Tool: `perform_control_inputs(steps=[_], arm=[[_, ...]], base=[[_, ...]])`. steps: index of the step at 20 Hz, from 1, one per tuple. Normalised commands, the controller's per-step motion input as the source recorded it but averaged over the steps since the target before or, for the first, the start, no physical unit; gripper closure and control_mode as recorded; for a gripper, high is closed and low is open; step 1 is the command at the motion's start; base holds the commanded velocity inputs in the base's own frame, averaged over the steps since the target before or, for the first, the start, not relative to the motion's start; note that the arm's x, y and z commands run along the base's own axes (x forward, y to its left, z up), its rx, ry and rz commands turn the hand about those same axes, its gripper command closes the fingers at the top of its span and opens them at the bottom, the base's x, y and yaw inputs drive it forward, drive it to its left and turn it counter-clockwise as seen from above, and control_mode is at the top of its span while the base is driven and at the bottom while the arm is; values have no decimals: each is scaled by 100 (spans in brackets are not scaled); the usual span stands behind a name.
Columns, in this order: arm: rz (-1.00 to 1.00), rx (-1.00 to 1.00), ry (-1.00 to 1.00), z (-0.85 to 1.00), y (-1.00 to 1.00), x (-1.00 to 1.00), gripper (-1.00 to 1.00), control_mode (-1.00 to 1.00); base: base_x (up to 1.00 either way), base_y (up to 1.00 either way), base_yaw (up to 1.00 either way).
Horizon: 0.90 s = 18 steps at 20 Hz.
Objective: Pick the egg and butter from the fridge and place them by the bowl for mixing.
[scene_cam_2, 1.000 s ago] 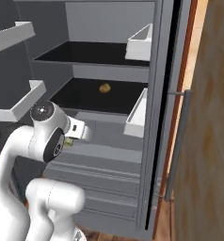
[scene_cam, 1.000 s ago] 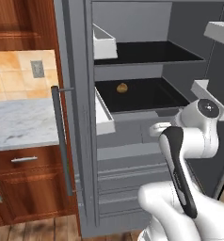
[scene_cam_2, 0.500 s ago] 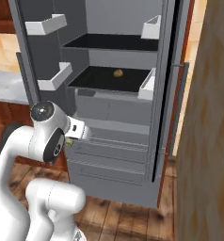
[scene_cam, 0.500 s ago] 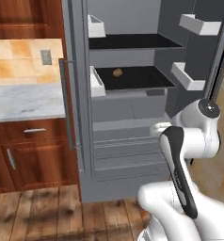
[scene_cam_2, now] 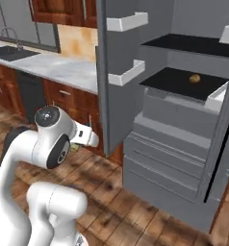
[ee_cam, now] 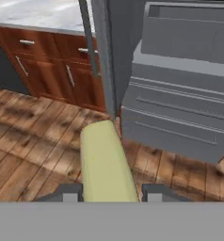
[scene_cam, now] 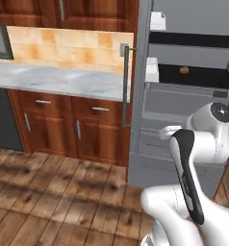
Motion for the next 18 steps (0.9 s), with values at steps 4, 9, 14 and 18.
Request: perform_control_inputs(steps=[4,9,14,18], arm=[[0,0,0,0,0,0,100,100],[0,0,0,0,0,0,100,100],[0,0,0,0,0,0,100,100],[0,0,0,0,0,0,100,100]], base=[[-25,0,96],[-18,9,87],[59,37,13],[81,46,0]])
